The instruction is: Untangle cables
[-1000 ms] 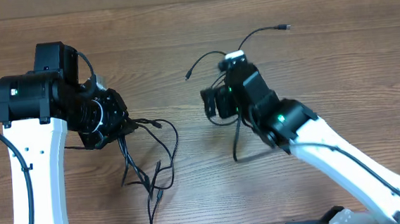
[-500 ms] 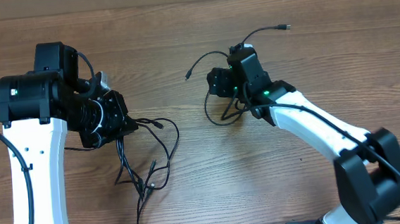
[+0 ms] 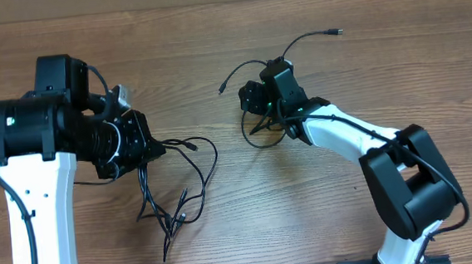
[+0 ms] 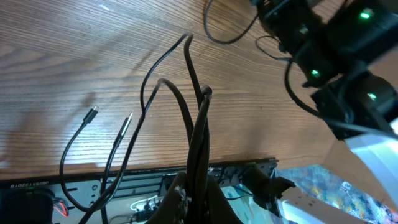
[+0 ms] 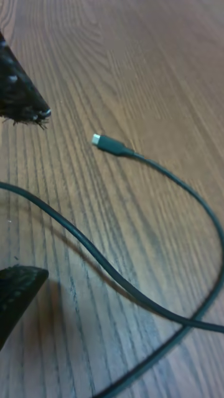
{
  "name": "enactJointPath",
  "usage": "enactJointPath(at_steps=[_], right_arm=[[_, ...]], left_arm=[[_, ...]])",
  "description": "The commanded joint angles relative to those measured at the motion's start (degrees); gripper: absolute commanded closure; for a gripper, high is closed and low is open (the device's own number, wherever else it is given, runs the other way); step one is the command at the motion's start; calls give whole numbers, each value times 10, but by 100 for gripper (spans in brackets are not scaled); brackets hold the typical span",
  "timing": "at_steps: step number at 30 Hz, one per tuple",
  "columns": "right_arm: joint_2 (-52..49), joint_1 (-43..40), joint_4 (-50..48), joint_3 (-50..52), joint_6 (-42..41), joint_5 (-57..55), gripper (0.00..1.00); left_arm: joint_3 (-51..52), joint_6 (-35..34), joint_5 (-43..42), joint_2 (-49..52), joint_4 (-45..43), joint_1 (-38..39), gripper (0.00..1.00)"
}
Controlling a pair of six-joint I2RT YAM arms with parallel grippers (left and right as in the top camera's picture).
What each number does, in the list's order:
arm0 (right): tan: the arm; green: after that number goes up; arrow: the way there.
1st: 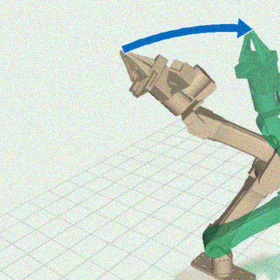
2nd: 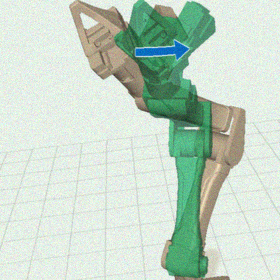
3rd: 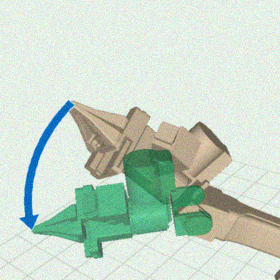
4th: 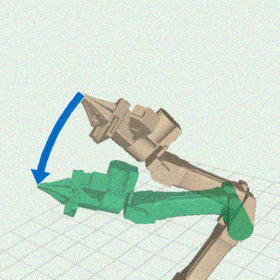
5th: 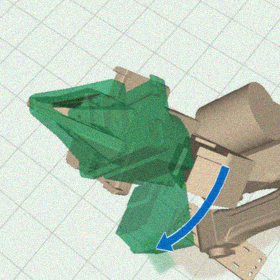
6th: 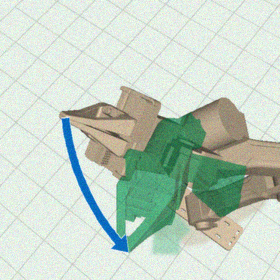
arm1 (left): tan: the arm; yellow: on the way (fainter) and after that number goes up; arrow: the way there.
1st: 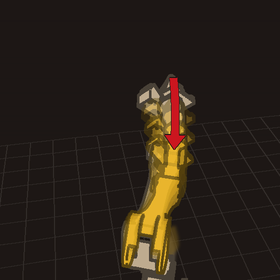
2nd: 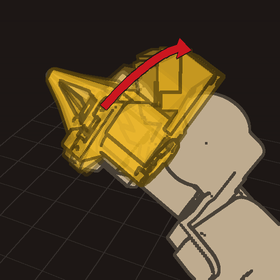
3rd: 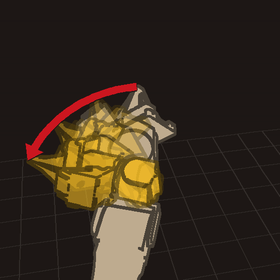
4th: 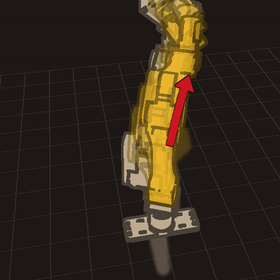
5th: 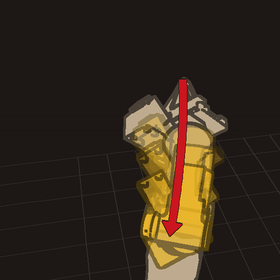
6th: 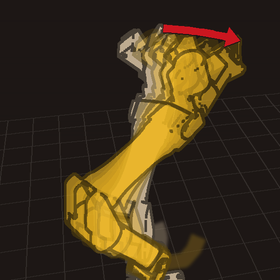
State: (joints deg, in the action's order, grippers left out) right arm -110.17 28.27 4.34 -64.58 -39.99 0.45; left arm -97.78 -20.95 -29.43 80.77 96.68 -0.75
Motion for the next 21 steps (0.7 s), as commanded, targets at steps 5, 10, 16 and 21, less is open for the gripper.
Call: enactJointPath(at_steps=[5, 10, 16, 21], right_arm=[[-46, 10, -27, -7, -23, 23, 44], [-53, 10, -41, -7, -22, 27, 96], [-49, 0, -55, -43, 9, 76, 96], [-11, -51, 23, -120, 61, 91, 96]], left_arm=[[-14, 6, -19, -15, 1, 2, 96], [-14, 2, -22, -15, 0, 2, 96], [-14, 2, -35, -15, 1, 2, 96], [-14, 2, -52, -15, 1, 7, 96]])
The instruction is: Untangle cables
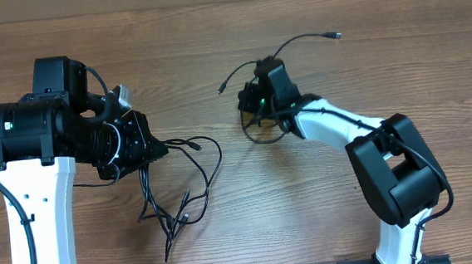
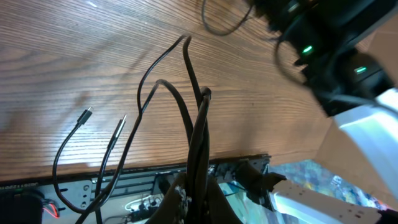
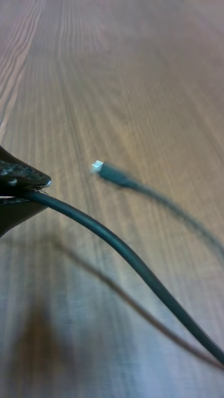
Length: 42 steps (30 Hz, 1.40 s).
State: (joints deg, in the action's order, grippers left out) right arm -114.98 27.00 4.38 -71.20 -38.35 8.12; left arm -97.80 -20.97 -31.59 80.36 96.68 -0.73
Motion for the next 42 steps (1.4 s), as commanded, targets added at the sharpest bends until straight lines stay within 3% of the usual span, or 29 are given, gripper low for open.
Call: enactJointPath(at_steps=[1, 7, 14, 20, 25, 31, 32, 33, 34, 42], right_arm=[[44, -51, 42, -70, 56, 14, 96], [87, -175, 205, -181, 143, 14, 96], [106, -374, 386, -304, 240, 14, 96], [106, -542, 481, -410, 297, 14, 96], [108, -707, 500, -475, 246, 24, 96], [108, -824, 475, -478, 199, 108, 96], [108, -835, 470, -478, 196, 118, 86], [108, -844, 467, -478, 191, 127, 16], [108, -851, 465, -477, 186, 131, 0], [108, -845, 450, -477, 191, 233, 0]], left_arm=[[-14, 2, -31, -11, 1, 9, 96], [-14, -5, -31, -11, 1, 33, 96], [-14, -13, -40, -11, 1, 55, 96], [-14, -17, -40, -11, 1, 68, 96], [-14, -24, -40, -11, 0, 72, 96], [-14, -24, -40, -11, -5, 73, 96], [-14, -24, -40, -11, -7, 73, 96], [-14, -26, -40, -11, -7, 73, 96], [-14, -29, -40, -11, -7, 73, 96], [-14, -30, -40, -11, -6, 73, 96]])
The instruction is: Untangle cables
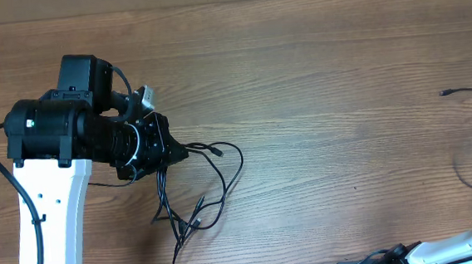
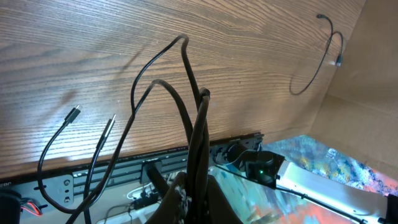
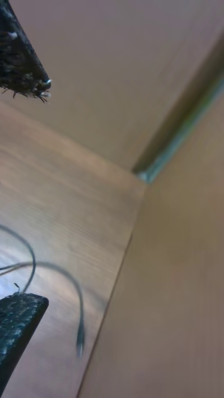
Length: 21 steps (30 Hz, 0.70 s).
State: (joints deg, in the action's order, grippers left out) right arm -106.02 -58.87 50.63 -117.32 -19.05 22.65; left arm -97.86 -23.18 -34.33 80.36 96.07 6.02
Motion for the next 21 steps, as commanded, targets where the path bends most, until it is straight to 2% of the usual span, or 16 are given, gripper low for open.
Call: enactJointPath(at_steps=[1, 5, 7, 8, 12, 21], right_arm=[[19, 19, -16, -16, 2, 112, 0], [19, 54, -21, -16, 48, 227, 0], [19, 76, -19, -16, 85, 272, 0], [19, 102, -12, -16, 133, 323, 0], [21, 159, -1, -16, 203, 401, 0], [77, 294, 116, -16, 377, 430, 0]], left_arm=[[-13, -8, -13, -11, 0, 5, 96], [-13, -6, -13, -11, 2, 8, 96], [-13, -3, -13, -11, 2, 13, 96], [-13, 9, -10, -11, 0, 19, 96], [-13, 14, 33, -11, -8, 23, 96], [-13, 13, 161, -14, -68, 23, 96]])
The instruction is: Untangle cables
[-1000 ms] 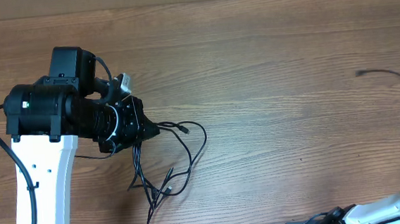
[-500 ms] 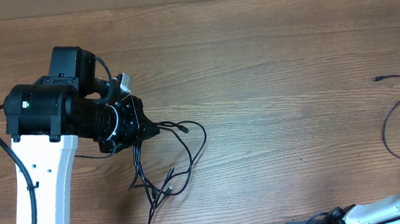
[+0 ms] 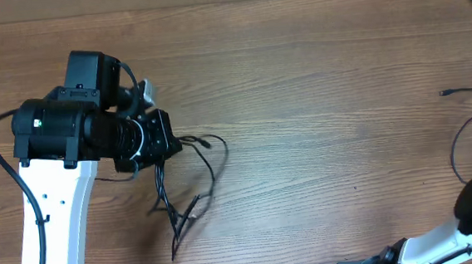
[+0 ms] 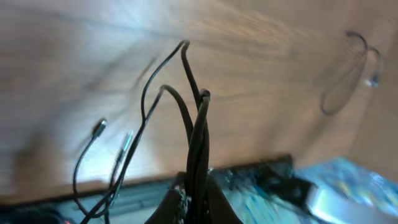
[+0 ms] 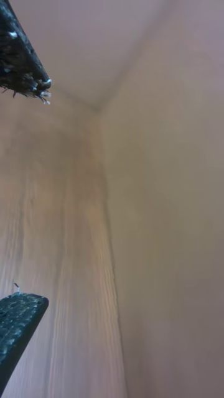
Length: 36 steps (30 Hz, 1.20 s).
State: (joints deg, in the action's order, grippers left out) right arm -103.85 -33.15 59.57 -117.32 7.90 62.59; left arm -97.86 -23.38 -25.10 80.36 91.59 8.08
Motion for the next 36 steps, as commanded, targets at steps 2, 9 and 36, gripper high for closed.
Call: enactJointPath(at_steps=[2, 9, 36], right_arm=[[72, 71, 64, -16, 148, 31, 0], [119, 205, 274, -16, 352, 10, 0], [124, 632, 322, -11, 313, -191, 0]], left_arm=[[-13, 15, 77, -14, -54, 2, 96], [-13, -6, 77, -14, -110, 2, 91], [-173, -96, 89, -13, -63, 1, 91]])
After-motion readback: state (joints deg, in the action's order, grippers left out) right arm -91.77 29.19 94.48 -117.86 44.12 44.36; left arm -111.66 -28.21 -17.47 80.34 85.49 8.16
